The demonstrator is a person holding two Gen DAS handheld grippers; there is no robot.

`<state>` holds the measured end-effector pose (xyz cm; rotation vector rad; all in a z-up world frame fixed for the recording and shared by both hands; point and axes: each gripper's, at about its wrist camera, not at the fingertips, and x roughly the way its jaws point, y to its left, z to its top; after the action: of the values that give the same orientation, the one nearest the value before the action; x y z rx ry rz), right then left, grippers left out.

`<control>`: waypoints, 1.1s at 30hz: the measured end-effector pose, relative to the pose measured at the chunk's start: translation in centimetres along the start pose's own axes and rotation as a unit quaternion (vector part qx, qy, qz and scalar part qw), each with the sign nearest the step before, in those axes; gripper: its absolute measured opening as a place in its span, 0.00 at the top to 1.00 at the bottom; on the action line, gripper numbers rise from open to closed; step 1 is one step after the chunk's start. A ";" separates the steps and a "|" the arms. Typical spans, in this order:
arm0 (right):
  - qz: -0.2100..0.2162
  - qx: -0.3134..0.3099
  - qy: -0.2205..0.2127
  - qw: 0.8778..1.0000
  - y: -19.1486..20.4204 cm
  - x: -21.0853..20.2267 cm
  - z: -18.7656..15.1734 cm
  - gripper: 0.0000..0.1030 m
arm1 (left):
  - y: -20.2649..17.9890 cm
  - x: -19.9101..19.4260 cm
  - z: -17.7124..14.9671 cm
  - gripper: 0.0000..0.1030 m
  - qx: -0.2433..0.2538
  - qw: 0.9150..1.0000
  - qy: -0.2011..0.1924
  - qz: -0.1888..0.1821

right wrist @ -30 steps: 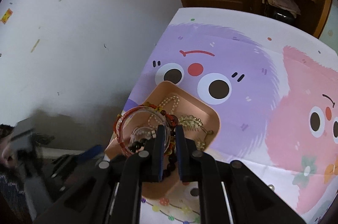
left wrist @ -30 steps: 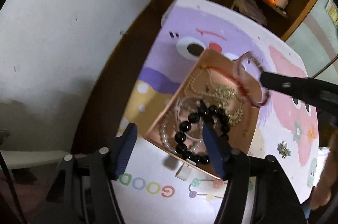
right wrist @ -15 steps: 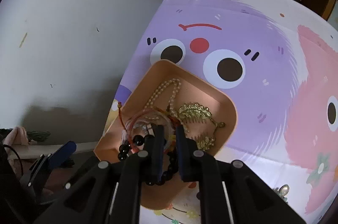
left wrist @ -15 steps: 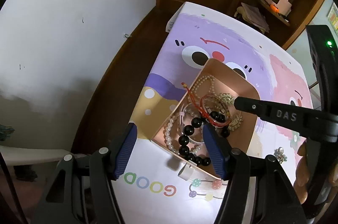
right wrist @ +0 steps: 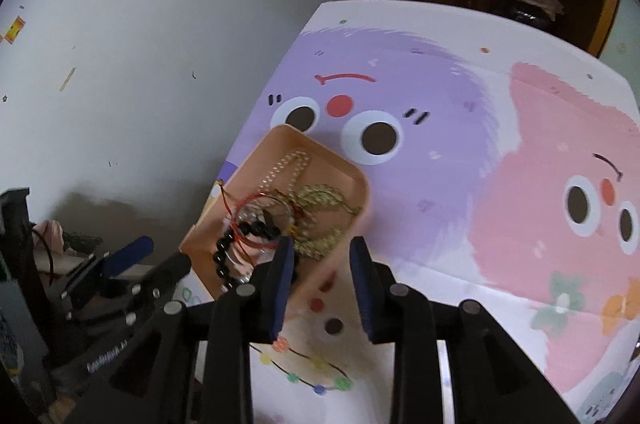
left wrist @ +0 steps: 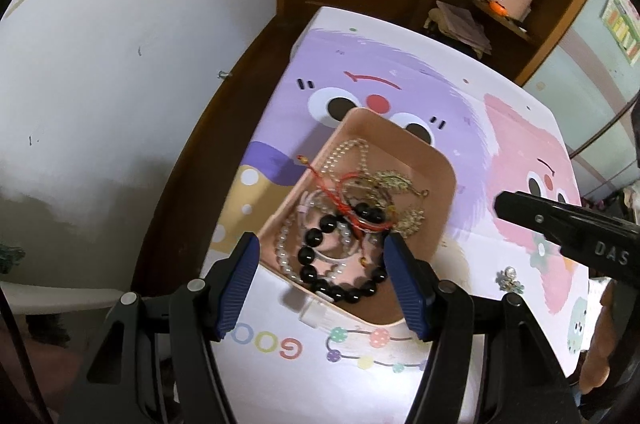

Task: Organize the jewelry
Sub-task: 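Open both tools in the pink tray and lift them out, then grasp the gold brooch with the left tool while the right tool grasps the green flower brooch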

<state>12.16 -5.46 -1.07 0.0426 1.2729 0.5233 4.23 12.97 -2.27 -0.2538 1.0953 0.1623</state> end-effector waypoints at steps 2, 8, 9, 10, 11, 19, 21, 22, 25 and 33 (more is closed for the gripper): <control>-0.010 -0.002 -0.009 1.000 -0.7 -1.2 -0.7 0.72 | -0.8 -0.2 -0.2 0.39 0.008 1.000 0.001 -0.003; -0.020 0.003 -0.022 1.000 -3.0 -4.2 -2.7 0.72 | -3.2 -0.7 -0.6 0.38 0.029 0.999 0.003 -0.015; -0.025 0.003 -0.024 0.999 -3.3 -4.4 -2.9 0.72 | -3.7 -0.7 -0.7 0.37 0.033 0.999 0.005 -0.018; -0.032 0.001 -0.026 0.999 -3.6 -4.7 -3.2 0.72 | -4.1 -0.7 -0.8 0.35 0.036 0.999 0.006 -0.020; -0.038 0.002 -0.028 0.999 -4.1 -5.1 -3.5 0.72 | -4.6 -0.8 -0.8 0.34 0.040 0.999 0.007 -0.023; -0.055 0.016 -0.013 0.998 -7.4 -4.8 -5.2 0.72 | -8.9 -0.2 -2.1 0.29 0.088 0.994 0.027 -0.054; -0.059 0.017 -0.006 0.998 -7.8 -4.3 -5.6 0.72 | -10.1 0.3 -2.8 0.29 0.108 0.992 0.035 -0.063; -0.060 0.015 -0.002 0.998 -8.2 -4.0 -6.0 0.72 | -10.6 0.4 -3.0 0.29 0.115 0.991 0.037 -0.065; -0.064 -0.004 -0.001 0.998 -8.7 -3.3 -7.6 0.72 | -12.4 0.8 -3.8 0.29 0.150 0.985 0.043 -0.071; -0.065 -0.041 0.018 0.997 -10.0 -1.0 -11.3 0.72 | -15.3 2.4 -5.7 0.29 0.208 0.972 0.063 -0.085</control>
<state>5.10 -17.59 -6.78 -0.1177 1.2788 0.4652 4.33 -3.28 -5.04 0.0200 1.2001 -0.2387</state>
